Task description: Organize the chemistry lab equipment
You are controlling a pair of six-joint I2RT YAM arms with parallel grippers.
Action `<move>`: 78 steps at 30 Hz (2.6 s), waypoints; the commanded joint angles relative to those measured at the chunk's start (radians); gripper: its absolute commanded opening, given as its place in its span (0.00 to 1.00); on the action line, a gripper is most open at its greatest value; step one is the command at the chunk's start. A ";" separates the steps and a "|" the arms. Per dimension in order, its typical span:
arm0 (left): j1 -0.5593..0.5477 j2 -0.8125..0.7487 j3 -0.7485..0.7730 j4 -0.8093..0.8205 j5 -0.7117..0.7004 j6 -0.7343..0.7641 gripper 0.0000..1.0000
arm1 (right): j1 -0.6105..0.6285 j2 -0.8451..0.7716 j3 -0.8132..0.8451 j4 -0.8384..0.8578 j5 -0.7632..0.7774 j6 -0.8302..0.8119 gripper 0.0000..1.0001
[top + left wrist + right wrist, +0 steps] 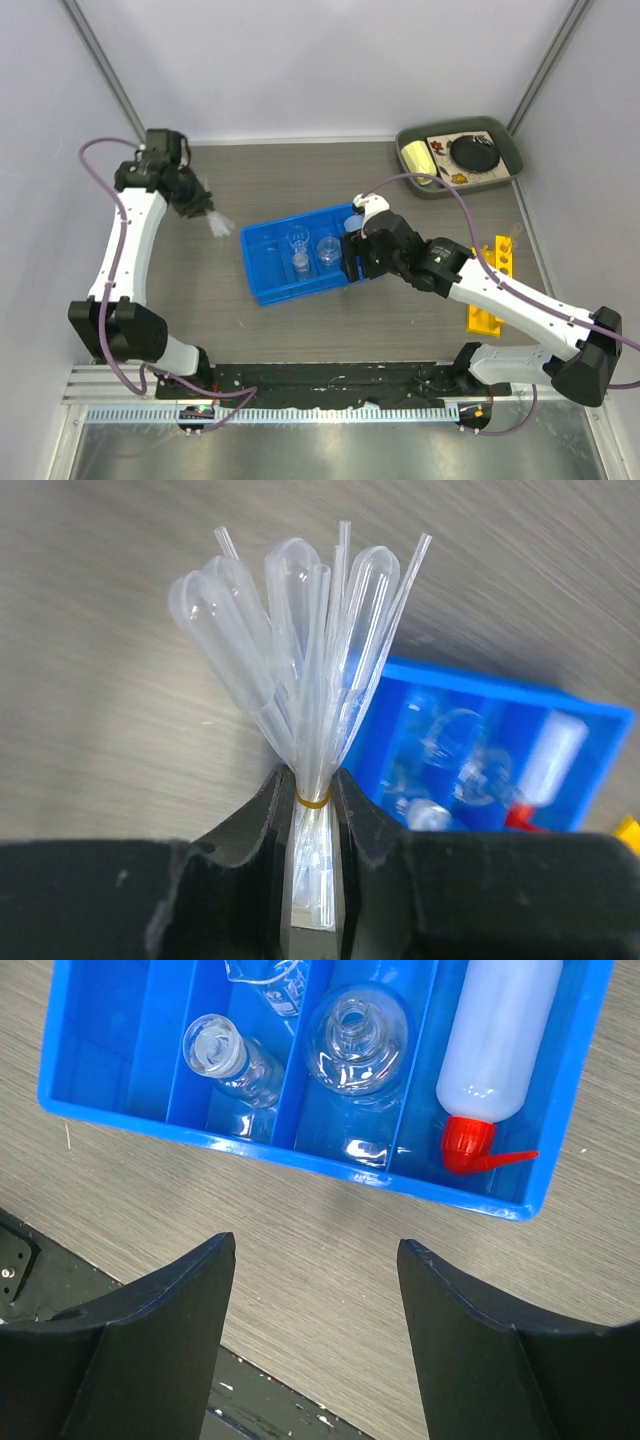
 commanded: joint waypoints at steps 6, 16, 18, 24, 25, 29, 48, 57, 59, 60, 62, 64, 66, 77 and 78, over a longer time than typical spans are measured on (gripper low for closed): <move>-0.338 0.185 0.211 -0.083 0.029 -0.080 0.00 | 0.007 -0.042 0.076 -0.086 0.092 -0.021 0.71; -0.433 0.255 0.012 0.033 -0.053 -0.120 0.00 | 0.007 -0.091 0.061 -0.126 0.112 -0.009 0.72; -0.432 0.263 -0.011 0.041 -0.069 -0.121 0.00 | 0.007 -0.097 0.058 -0.130 0.114 -0.010 0.71; -0.433 0.269 -0.097 0.079 -0.097 -0.129 0.00 | 0.007 -0.099 0.049 -0.130 0.109 -0.009 0.71; -0.433 0.272 -0.105 0.085 -0.099 -0.129 0.00 | 0.009 -0.099 0.047 -0.129 0.111 -0.009 0.72; -0.433 0.280 -0.152 0.118 -0.091 -0.144 0.00 | 0.007 -0.099 0.046 -0.129 0.111 -0.007 0.71; -0.459 0.290 -0.343 0.266 -0.064 -0.190 0.08 | 0.009 -0.105 0.018 -0.123 0.108 -0.003 0.71; -0.481 0.280 -0.268 0.221 -0.063 -0.178 0.41 | 0.007 -0.105 0.029 -0.124 0.106 -0.003 0.71; -0.484 0.269 -0.246 0.201 -0.073 -0.177 0.46 | 0.007 -0.102 0.035 -0.124 0.100 -0.004 0.71; -0.487 0.267 -0.238 0.185 -0.073 -0.177 0.47 | 0.007 -0.101 0.035 -0.124 0.099 -0.004 0.72; -0.490 0.260 -0.209 0.156 -0.080 -0.173 0.49 | 0.009 -0.102 0.040 -0.123 0.097 -0.001 0.72; -0.492 0.251 -0.170 0.133 -0.088 -0.166 0.49 | 0.007 -0.099 0.046 -0.121 0.099 -0.001 0.72; -0.498 0.241 -0.131 0.090 -0.103 -0.158 0.49 | 0.007 -0.094 0.055 -0.121 0.105 -0.003 0.72; -0.535 0.102 0.189 -0.068 -0.142 -0.079 0.53 | 0.007 0.047 0.254 -0.181 0.244 -0.012 0.84; -0.535 0.076 0.209 -0.070 -0.136 -0.056 0.55 | 0.006 0.080 0.273 -0.192 0.264 -0.012 0.89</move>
